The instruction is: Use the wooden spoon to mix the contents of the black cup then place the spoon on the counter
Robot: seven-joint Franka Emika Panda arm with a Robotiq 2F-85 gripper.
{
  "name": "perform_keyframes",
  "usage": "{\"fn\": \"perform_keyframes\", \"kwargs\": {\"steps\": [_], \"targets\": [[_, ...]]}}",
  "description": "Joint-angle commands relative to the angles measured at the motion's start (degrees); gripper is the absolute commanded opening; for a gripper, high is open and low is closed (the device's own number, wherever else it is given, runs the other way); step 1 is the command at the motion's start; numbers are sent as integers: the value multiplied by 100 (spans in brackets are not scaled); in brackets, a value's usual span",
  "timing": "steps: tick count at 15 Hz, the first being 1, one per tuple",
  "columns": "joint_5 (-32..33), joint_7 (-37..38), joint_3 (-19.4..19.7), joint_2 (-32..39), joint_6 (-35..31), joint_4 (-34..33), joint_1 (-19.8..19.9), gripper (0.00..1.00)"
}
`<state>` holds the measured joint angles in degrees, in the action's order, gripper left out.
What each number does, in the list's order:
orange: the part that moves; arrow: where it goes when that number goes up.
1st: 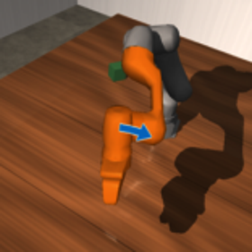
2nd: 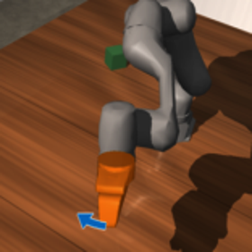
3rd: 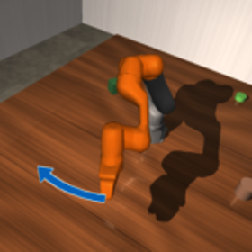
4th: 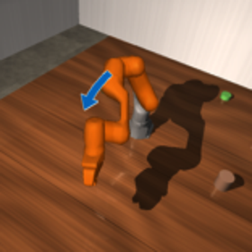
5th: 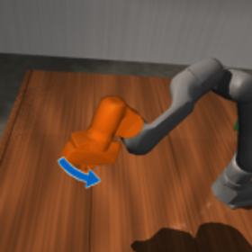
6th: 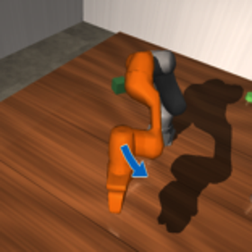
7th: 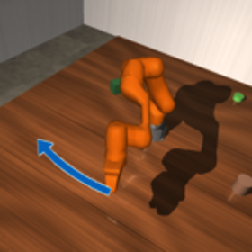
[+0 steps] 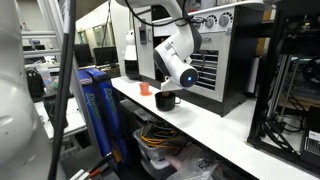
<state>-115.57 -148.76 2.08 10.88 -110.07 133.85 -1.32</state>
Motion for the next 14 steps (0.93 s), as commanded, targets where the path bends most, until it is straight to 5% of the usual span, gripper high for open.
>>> {"fn": "perform_keyframes", "kwargs": {"steps": [1, 8, 14], "targets": [[-283, -73, 473, 308, 10, -206, -582, 4], [-739, -65, 1875, 771, 242, -265, -2160, 4], [-1383, -65, 3657, 1391, 890, -165, -3996, 4]]}}
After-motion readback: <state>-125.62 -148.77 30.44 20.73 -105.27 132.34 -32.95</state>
